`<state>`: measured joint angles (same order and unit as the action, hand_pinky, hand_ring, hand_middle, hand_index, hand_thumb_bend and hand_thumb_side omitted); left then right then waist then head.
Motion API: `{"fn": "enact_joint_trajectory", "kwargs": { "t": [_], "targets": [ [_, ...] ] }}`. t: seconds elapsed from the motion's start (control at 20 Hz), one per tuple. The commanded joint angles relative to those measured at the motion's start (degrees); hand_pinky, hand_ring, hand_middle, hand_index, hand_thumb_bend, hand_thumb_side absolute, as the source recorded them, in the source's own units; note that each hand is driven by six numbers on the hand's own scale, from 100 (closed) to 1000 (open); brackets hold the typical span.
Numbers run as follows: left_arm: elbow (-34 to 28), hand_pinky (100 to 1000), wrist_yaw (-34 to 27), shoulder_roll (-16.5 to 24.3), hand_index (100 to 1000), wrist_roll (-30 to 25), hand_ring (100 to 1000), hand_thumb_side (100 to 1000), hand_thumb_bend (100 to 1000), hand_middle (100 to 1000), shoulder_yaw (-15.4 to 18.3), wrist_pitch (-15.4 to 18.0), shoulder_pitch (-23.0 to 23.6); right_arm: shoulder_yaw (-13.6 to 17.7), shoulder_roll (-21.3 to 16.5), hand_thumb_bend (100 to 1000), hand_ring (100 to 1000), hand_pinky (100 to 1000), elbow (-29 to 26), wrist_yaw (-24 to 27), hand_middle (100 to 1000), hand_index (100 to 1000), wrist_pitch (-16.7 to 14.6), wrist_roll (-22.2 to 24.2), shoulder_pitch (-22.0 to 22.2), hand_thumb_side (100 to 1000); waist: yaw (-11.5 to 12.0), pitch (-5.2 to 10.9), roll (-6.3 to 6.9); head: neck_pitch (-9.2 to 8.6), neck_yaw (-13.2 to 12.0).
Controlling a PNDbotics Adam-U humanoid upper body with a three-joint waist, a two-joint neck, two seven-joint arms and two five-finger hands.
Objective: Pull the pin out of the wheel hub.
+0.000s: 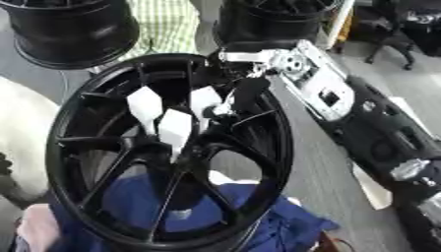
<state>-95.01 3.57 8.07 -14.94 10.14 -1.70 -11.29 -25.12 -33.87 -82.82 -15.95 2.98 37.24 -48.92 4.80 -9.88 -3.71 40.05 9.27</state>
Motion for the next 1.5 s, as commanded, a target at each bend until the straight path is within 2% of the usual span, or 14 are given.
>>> {"fn": "enact_joint_trajectory", "kwargs": {
  "t": [0.05,0.65,0.85,1.1,1.2,1.45,1.5],
  "targets": [
    [-0.8,577,0.3,0.3,743,-0.3,571,484,100,514,0.0,0.0,-0.7,0.2,-0.5,435,724,652,-0.3,0.0,706,773,-0.1,-0.3,-1.2,275,0.1,0.59,0.25,-0.32,0.3],
    [-0.9,576,0.3,0.2,744,-0.4,572,485,100,514,0.0,0.0,-0.7,-0.2,-0.1,411,718,650,0.2,0.0,680,753,-0.2,0.7,-1.1,222,0.2,0.58,0.22,-0.25,0.3],
    [-0.9,576,0.3,0.2,744,-0.4,573,485,100,514,0.0,0.0,-0.7,-0.2,-0.1,361,705,642,0.1,-0.1,636,719,-0.1,0.7,-1.1,176,0.2,0.60,0.23,-0.24,0.3],
    [-0.9,576,0.3,0.2,746,-0.5,573,485,100,514,0.0,0.0,-0.7,-0.3,-0.1,256,691,634,0.1,-0.2,617,705,0.1,1.1,-1.2,100,0.3,0.64,0.23,-0.21,0.4],
    [-0.9,576,0.4,0.2,746,-0.5,574,485,100,514,0.0,0.0,-0.7,-0.3,-0.1,183,687,631,0.1,-0.2,609,701,0.2,1.4,-1.2,100,0.3,0.65,0.22,-0.20,0.3],
    [-0.9,575,0.4,0.2,747,-0.6,574,485,100,514,0.0,0.0,-0.7,-0.2,-0.2,132,666,614,-0.1,-0.1,560,655,0.6,1.4,-1.2,100,0.3,0.65,0.19,-0.10,0.3],
    [-0.9,576,0.4,0.2,747,-0.6,574,485,100,514,0.0,0.0,-0.7,-0.1,-0.2,120,649,602,-0.2,-0.1,525,627,0.7,1.2,-1.2,100,0.3,0.66,0.19,-0.07,0.3]
  ]
}}
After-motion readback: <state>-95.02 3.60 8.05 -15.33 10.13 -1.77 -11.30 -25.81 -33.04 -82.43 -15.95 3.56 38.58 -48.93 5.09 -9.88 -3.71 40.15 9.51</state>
